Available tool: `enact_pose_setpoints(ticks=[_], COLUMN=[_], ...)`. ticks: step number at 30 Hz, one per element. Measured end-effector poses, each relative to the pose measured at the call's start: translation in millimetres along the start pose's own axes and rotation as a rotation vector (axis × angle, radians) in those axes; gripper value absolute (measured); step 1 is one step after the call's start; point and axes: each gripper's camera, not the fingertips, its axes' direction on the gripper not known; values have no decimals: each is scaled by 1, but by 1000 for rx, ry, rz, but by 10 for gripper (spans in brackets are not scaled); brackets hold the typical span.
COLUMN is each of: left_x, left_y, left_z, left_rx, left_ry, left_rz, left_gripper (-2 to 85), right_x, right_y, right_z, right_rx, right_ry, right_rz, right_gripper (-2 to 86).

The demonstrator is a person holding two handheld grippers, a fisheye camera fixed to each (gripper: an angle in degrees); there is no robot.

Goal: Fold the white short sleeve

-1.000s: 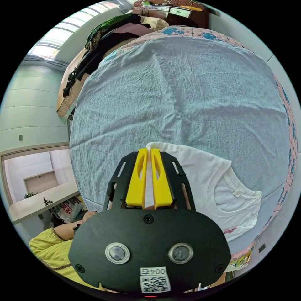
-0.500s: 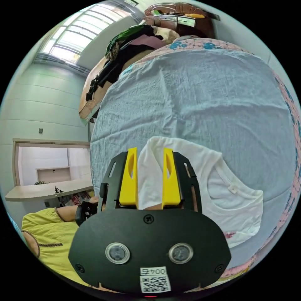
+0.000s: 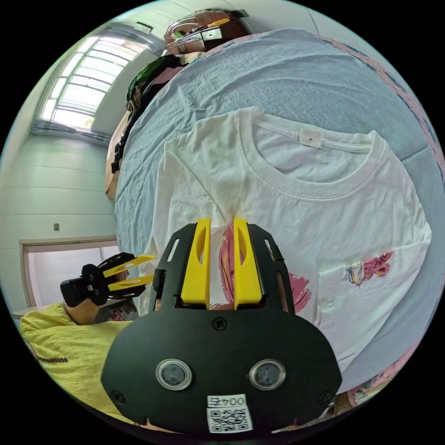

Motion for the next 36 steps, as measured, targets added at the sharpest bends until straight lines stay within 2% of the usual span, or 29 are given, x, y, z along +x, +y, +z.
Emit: enact_pose_setpoints(ticks=[2,7,12,15,20,28,30,32,36], left_x=[-7,-26,-63,-106,-187,-227,-235,-244,-240], left_y=[6,8,7,3,-41,-64,-56,-48,-35], left_z=[3,-4,-32,-63,-45,10,8,4,-40], left_rx=[6,17,30,142,176,15,49,78,180], left_ry=[10,10,76,127,185,122,124,155,180], left_rz=[16,-10,-84,-200,-374,-407,-424,-449,-414], left_gripper=[82,91,120,119,104,88,77,69,74], right_x=[-17,-41,-40,-49,-112,-198,-208,-213,-209], right_y=[5,25,58,94,155,202,208,221,220], right_z=[1,5,-24,-44,-21,48,65,75,54], right_rx=[10,67,178,275,298,239,198,240,272], right_ry=[126,235,173,163,99,174,200,258,200], right_rz=[-80,-222,-197,-197,-315,-488,-529,-553,-502], right_gripper=[28,17,76,84,81,67,71,75,75])
